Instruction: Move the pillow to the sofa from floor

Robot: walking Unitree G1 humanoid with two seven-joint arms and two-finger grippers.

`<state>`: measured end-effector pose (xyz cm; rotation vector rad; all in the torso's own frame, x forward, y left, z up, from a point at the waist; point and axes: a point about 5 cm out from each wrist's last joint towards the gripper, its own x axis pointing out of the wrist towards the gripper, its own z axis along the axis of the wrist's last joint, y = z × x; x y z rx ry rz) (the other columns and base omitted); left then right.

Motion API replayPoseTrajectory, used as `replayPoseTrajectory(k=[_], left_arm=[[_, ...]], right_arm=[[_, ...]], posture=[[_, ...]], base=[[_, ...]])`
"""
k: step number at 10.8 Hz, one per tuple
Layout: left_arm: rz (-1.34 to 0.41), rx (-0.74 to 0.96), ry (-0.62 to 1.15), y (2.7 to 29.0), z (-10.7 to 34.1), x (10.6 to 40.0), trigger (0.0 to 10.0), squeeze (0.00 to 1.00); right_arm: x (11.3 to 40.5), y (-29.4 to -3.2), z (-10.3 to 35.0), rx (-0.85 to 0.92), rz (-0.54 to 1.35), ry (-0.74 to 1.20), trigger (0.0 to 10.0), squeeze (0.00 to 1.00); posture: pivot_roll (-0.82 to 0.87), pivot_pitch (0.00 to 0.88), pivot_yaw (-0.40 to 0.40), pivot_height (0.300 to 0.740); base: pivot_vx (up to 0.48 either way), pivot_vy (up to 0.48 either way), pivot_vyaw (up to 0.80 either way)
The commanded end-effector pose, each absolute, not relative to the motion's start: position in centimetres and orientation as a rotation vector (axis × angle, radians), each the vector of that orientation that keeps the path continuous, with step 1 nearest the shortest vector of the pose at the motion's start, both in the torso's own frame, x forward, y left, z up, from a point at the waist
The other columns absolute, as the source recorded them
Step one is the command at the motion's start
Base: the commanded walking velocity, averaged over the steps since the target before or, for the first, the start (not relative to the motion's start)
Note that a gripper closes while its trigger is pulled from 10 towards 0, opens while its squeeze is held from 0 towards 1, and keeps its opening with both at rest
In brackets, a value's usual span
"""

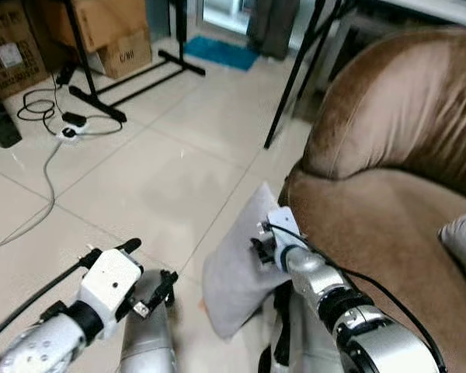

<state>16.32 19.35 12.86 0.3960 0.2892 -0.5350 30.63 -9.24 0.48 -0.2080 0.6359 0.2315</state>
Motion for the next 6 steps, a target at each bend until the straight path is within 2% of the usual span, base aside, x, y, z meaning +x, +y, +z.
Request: replayPoseTrajectory(k=[1,4,6], left_arm=[[-0.558,0.392,0.296,19.3,13.3,15.9,10.0,0.56],[-0.590,0.413,0.323,19.7,14.4,14.9,10.0,0.55],[-0.599,0.424,0.346,20.1,14.8,14.2,10.0,0.55]], right_arm=[[30.7,-9.7,0.3,-0.203,0.198,0.641,10.0,0.00],[30.2,-12.1,-0.5,-0.234,0.066,0.672,10.0,0.00],[29.6,-12.1,-1.1,-0.103,0.076,0.709,10.0,0.00]], posture=[[0.23,0.136,-0.085,0.501],[0.28,0.180,-0.067,0.501],[0.29,0.185,-0.055,0.501]], base=[[0.000,0.000,0.00],[0.000,0.000,0.00],[0.000,0.000,0.00]])
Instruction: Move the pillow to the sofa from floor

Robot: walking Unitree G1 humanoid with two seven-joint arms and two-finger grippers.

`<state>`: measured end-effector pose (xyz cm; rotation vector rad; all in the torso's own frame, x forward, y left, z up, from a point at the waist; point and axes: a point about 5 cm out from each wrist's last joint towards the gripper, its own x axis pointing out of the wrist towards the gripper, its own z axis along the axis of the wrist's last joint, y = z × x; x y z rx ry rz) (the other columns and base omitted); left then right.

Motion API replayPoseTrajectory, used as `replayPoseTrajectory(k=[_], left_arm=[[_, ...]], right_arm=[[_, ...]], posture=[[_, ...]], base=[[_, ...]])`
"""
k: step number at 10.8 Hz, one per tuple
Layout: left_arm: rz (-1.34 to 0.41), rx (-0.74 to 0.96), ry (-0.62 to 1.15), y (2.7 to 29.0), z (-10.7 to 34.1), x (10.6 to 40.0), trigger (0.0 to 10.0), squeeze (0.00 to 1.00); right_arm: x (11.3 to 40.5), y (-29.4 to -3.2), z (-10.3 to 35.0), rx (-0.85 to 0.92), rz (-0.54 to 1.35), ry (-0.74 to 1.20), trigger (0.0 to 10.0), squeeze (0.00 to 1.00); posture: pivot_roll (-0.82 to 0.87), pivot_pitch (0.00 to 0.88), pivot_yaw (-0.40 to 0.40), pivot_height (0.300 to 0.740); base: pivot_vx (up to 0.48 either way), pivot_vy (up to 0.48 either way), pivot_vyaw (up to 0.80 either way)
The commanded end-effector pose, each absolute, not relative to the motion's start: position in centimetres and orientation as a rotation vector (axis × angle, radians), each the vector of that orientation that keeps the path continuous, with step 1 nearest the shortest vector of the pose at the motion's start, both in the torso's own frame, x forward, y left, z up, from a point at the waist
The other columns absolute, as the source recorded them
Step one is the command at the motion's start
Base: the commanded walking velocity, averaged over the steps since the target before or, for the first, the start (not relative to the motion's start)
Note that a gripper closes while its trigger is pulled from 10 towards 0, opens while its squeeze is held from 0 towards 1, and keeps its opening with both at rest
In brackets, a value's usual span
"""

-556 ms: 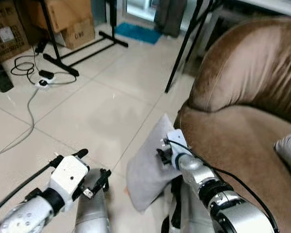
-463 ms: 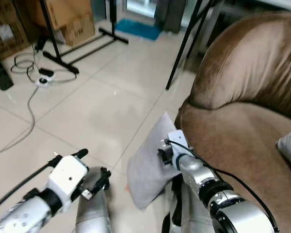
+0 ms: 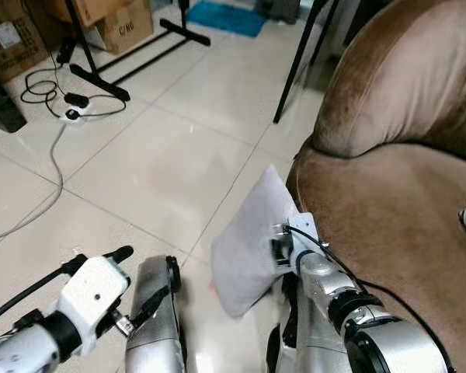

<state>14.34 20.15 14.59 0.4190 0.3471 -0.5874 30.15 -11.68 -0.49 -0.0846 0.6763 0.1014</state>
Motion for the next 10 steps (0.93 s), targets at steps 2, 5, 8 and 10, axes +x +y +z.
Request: replayPoseTrajectory(k=[2,5,8,10], left_arm=[[-0.610,0.418,0.357,19.99,14.91,13.98,10.0,0.55],[-0.659,0.373,0.385,19.53,14.72,13.54,10.0,0.56],[-0.660,0.362,0.391,19.46,14.60,13.64,10.0,0.56],[-0.668,0.337,0.408,19.40,14.34,13.41,10.0,0.56]], right_arm=[[29.61,-10.69,-0.91,0.069,0.194,0.711,10.0,0.00],[29.83,-10.35,-0.61,0.088,0.237,0.689,0.0,0.00],[29.79,-10.96,-0.77,0.051,0.193,0.700,0.0,0.00],[29.79,-11.12,-0.80,0.036,0.185,0.700,0.0,0.00]], posture=[[0.29,0.179,-0.055,0.501],[0.29,0.163,-0.064,0.501],[0.29,0.152,-0.070,0.501],[0.28,0.151,-0.073,0.501]], base=[[0.000,0.000,0.00],[0.000,0.000,0.00],[0.000,0.000,0.00],[0.000,0.000,0.00]])
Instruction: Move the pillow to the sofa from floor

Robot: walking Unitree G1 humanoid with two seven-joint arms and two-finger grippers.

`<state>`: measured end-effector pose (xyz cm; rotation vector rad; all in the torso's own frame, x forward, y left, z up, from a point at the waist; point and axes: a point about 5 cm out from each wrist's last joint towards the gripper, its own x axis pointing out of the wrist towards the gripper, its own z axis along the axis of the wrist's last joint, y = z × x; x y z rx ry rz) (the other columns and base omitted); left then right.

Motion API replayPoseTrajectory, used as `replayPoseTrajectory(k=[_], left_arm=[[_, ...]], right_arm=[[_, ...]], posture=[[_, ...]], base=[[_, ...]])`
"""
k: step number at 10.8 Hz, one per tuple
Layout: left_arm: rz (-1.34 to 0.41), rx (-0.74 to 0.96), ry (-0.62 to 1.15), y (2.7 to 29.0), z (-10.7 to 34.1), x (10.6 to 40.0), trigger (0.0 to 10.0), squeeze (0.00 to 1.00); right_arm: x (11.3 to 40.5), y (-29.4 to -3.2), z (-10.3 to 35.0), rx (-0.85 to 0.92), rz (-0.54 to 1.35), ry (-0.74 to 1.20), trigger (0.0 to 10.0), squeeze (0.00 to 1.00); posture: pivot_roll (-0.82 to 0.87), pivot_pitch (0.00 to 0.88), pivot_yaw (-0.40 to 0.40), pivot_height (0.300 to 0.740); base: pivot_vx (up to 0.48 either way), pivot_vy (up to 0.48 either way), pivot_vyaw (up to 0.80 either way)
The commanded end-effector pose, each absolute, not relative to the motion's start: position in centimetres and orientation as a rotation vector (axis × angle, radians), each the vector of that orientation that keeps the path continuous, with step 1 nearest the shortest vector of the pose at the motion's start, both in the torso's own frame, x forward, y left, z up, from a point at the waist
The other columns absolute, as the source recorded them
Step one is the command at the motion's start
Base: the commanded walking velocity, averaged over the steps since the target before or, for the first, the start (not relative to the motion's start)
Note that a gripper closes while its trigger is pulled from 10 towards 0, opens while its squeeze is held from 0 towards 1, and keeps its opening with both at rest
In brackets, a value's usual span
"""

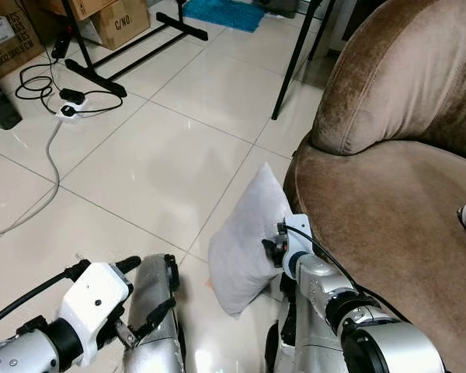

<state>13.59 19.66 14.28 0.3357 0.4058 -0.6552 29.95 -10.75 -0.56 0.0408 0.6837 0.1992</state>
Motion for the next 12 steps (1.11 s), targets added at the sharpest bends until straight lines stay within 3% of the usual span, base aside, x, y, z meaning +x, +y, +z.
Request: replayPoseTrajectory(k=[1,10,12], left_arm=[[-0.684,0.321,0.422,19.3,14.2,13.2,10.0,0.56],[-0.736,0.259,0.457,19.2,13.9,13.3,10.0,0.56],[-0.715,0.258,0.435,19.1,13.5,13.9,10.0,0.55]], right_arm=[[29.8,-11.1,-0.8,0.037,0.187,0.699,0.0,0.00],[30.0,-10.3,-0.5,0.042,0.249,0.697,0.0,0.00],[30.2,-9.1,0.0,0.093,0.336,0.663,0.0,0.00]], posture=[[0.28,0.146,-0.074,0.501],[0.28,0.103,-0.081,0.501],[0.27,0.059,-0.098,0.501]], base=[[0.000,0.000,0.00],[0.000,0.000,0.00],[0.000,0.000,0.00]])
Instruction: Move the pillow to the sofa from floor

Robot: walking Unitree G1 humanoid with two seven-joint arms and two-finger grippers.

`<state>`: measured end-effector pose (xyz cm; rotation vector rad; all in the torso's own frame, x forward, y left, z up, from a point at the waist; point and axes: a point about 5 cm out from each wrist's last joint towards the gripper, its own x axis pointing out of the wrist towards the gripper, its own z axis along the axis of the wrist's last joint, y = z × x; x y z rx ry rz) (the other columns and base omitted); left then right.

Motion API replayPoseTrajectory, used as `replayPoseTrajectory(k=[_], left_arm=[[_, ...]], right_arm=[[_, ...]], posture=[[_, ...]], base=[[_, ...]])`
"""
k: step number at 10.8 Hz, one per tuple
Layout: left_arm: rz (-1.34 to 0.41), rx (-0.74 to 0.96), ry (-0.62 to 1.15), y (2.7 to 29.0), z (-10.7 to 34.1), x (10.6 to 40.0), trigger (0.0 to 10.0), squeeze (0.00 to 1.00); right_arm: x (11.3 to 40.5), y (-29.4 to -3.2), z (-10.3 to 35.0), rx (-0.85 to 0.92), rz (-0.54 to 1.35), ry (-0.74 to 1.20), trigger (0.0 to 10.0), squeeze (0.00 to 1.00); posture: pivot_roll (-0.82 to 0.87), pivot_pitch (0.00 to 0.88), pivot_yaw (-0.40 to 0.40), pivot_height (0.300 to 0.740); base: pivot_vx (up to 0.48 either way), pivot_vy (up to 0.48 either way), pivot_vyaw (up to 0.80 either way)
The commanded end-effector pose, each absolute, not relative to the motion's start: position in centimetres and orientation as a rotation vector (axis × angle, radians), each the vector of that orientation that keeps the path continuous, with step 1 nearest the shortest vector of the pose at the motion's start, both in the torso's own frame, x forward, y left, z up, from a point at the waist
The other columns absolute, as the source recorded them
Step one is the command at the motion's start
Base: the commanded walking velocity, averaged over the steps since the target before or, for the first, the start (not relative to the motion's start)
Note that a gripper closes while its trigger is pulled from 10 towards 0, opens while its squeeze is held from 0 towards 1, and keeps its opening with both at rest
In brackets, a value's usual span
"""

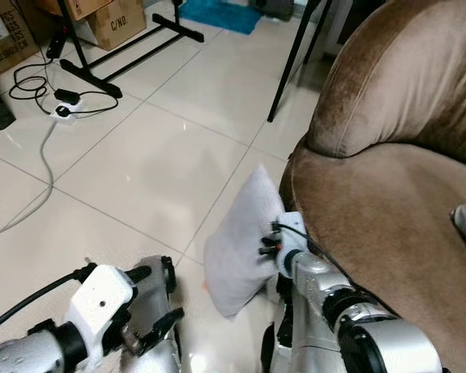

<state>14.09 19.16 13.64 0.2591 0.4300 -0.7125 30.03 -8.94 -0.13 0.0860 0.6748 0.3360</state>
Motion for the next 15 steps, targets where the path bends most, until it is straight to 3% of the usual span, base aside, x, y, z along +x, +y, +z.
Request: replayPoseTrajectory(k=[1,3,5,7,9,10,12,15], left_arm=[[-0.701,0.263,0.421,19.0,13.4,14.2,10.0,0.55],[-0.588,0.314,0.336,19.5,13.3,15.8,10.0,0.55],[-0.515,0.347,0.236,19.2,13.5,17.9,10.0,0.54],[-0.366,0.368,0.095,19.1,14.8,20.7,10.0,0.54],[-0.308,0.339,0.010,18.6,16.1,22.2,10.0,0.54],[-0.297,0.339,-0.015,18.2,16.5,22.7,10.0,0.52],[-0.219,0.359,-0.074,18.0,17.7,23.8,10.0,0.42],[-0.196,0.327,-0.128,17.1,18.9,23.8,10.0,0.41]], right_arm=[[30.5,-8.6,0.5,0.136,0.364,0.631,0.0,0.00],[32.2,-8.5,3.3,0.321,0.417,0.464,0.0,0.00],[32.9,-10.7,7.3,0.442,0.354,0.262,0.0,0.00],[30.6,-13.1,14.7,0.474,0.360,-0.017,0.0,0.00],[28.7,-15.3,21.3,0.382,0.375,-0.224,0.0,0.00],[28.4,-15.7,23.2,0.342,0.362,-0.253,10.0,0.00],[27.9,-14.8,23.7,0.257,0.343,-0.237,10.0,0.00],[27.9,-13.9,22.2,0.336,0.252,-0.148,10.0,0.00]], posture=[[0.26,0.035,-0.106,0.501],[0.22,0.000,-0.112,0.501],[0.17,0.000,-0.096,0.501],[0.13,0.000,-0.075,0.501],[0.11,0.000,-0.058,0.501],[0.11,0.000,-0.057,0.501],[0.13,0.000,-0.086,0.511],[0.16,0.000,-0.130,0.551]], base=[[0.000,0.000,0.00],[0.000,0.000,0.00],[0.000,0.000,0.00],[0.000,0.000,0.00],[0.000,0.000,0.00],[0.000,0.000,0.00],[0.000,0.000,0.00],[0.000,0.000,0.00]])
